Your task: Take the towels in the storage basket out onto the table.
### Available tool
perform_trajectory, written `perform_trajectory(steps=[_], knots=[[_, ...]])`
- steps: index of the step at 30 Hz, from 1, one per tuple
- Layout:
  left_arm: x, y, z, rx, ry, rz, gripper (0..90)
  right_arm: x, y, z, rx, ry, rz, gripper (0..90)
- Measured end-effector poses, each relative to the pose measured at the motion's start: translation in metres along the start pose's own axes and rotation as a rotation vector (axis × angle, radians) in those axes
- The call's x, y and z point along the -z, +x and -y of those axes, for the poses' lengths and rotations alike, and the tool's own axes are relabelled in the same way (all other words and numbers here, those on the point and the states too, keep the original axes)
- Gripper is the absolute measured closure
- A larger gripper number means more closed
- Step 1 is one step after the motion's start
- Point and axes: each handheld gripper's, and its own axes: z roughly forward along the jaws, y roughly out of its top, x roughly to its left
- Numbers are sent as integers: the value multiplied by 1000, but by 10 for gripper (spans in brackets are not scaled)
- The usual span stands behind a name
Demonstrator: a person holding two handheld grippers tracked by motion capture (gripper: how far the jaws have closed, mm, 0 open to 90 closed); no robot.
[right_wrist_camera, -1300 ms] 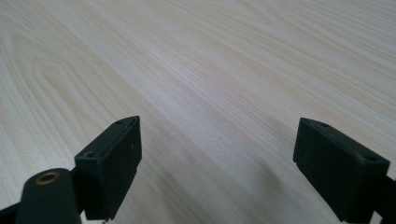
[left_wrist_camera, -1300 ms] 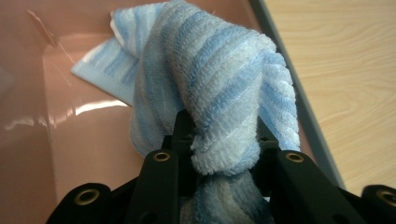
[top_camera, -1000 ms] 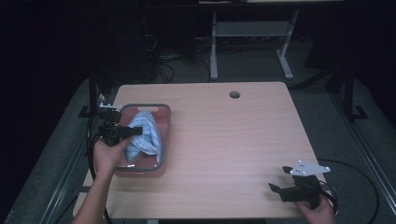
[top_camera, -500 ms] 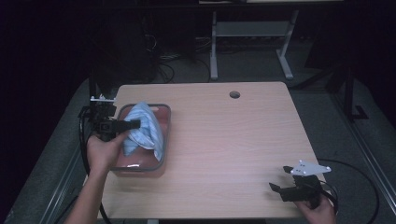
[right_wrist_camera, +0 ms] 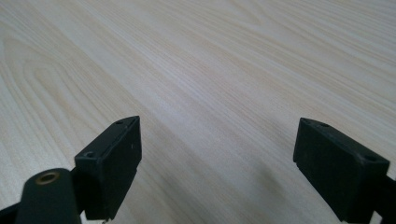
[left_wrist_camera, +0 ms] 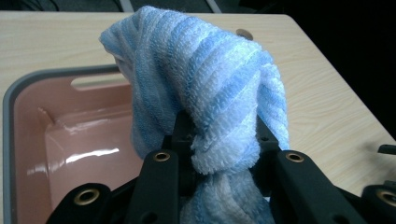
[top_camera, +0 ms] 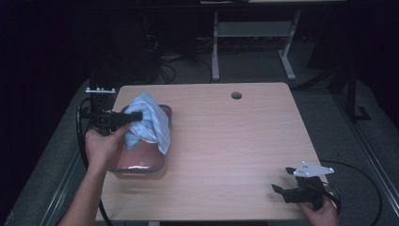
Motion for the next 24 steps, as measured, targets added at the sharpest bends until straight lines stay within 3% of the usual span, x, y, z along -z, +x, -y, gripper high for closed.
perform_trajectory(steps=[12, 24], knots=[[2, -17, -13, -36, 0, 18, 700, -1, -1, 0, 1, 0, 1, 148], [-15, -36, -21, -53, 9, 61, 699, 0, -2, 0, -3, 1, 2, 148]])
